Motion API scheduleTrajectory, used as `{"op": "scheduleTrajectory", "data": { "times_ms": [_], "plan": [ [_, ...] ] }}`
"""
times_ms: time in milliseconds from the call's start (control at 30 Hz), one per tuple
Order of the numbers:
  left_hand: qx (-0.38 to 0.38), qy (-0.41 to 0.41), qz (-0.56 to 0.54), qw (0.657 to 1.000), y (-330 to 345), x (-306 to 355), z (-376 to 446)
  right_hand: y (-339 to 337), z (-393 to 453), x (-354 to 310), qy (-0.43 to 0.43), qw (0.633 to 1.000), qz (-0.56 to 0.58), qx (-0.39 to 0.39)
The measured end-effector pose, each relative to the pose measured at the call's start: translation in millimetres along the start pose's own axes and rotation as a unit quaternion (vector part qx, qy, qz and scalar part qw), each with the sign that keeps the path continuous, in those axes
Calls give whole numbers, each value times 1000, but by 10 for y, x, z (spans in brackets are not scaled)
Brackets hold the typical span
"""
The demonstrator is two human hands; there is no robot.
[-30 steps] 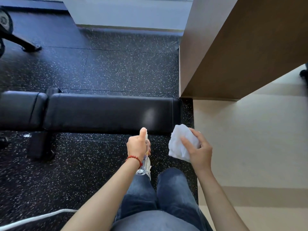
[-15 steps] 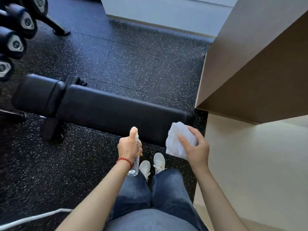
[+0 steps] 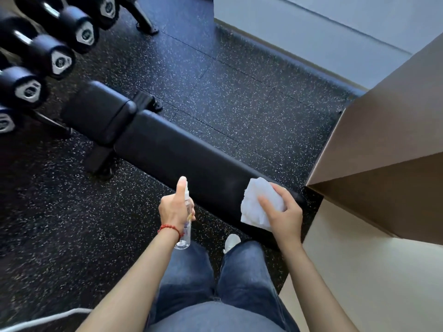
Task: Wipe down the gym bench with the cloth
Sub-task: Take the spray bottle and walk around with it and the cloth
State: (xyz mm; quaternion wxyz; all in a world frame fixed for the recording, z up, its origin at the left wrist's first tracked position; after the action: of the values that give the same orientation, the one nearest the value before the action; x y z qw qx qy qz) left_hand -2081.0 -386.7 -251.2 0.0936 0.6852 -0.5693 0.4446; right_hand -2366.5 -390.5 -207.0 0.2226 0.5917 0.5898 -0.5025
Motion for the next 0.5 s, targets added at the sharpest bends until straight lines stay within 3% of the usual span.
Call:
{"op": "scheduleTrajectory", "data": {
  "times_ms": [500],
  "plan": [
    [3,-46,-59,997,-1355,258,1617,2206,226,-884,-5,999,-26,-40]
  ]
}}
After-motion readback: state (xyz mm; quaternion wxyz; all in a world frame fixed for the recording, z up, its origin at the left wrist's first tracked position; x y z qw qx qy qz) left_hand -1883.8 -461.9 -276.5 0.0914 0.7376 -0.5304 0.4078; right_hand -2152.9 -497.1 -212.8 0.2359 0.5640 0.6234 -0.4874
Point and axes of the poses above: each hand's wrist, its own z-axis towards the middle knuckle, its own y-axis out of the palm, x = y × z, the point moved 9 cm from there along z, towards the middle knuckle, and after that the axes turned 1 degree about y, right-handed, at the moved point
